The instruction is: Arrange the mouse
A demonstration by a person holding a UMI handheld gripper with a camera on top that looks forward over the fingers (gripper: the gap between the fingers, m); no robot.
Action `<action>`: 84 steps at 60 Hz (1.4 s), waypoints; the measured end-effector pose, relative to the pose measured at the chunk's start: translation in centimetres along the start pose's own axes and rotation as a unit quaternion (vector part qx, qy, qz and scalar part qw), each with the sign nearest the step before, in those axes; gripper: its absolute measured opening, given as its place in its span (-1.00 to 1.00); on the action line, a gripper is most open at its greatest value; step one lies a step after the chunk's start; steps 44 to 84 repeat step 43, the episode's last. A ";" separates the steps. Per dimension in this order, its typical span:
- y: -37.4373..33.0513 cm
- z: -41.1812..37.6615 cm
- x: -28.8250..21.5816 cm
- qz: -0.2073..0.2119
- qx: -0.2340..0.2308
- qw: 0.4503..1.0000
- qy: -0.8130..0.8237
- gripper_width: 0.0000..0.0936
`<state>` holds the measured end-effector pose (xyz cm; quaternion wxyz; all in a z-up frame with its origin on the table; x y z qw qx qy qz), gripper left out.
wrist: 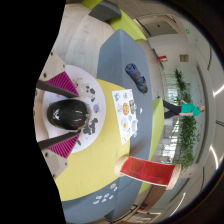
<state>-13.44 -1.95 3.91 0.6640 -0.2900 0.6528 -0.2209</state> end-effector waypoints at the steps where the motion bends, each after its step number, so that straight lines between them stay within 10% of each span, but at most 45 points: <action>1: -0.4 -0.1 -0.1 -0.003 -0.005 1.000 0.002 0.67; 31: -22.2 -1.1 0.2 0.128 -0.031 0.985 -0.109 0.79; 84: -22.6 0.8 2.2 0.113 -0.067 0.991 -0.029 0.77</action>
Point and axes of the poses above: the point between the fingertips, and its own axes, seen from behind it with the camera up: z to the right, x down, y forward, the way the camera looks, the point moved 7 cm from there along -y, backward, against the way the camera looks, and after that the axes turned 1 degree about z, right-handed, at the moved point
